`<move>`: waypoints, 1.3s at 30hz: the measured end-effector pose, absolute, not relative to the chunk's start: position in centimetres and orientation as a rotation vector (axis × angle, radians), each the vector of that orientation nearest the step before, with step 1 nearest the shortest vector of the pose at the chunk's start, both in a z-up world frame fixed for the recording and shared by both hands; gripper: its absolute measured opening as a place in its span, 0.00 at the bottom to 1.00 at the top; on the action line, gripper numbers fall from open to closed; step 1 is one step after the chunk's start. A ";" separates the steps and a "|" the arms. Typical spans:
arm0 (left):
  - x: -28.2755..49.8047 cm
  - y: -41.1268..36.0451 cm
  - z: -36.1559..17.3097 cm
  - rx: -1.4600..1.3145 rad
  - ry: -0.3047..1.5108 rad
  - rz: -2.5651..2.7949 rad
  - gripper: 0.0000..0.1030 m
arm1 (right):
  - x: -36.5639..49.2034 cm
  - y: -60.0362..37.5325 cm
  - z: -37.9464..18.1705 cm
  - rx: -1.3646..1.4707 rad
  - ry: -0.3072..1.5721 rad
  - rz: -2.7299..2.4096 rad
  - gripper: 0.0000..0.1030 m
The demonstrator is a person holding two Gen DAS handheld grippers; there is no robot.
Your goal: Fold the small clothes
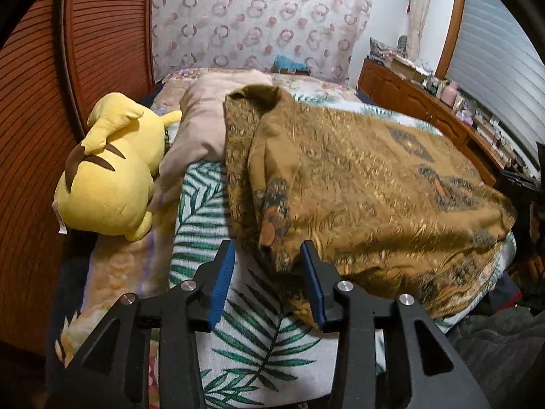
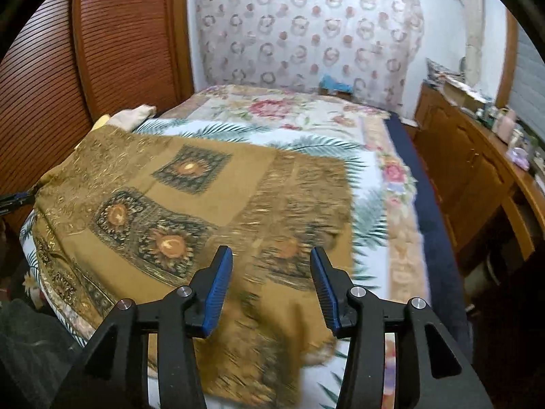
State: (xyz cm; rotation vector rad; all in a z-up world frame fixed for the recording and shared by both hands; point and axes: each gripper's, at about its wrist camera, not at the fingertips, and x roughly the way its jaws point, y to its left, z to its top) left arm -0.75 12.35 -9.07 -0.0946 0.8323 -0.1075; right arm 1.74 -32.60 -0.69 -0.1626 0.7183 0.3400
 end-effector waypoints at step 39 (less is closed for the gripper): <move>-3.7 13.7 -5.7 -0.010 0.844 -0.074 0.11 | 6.4 -28.9 -7.2 -0.150 0.783 0.373 0.48</move>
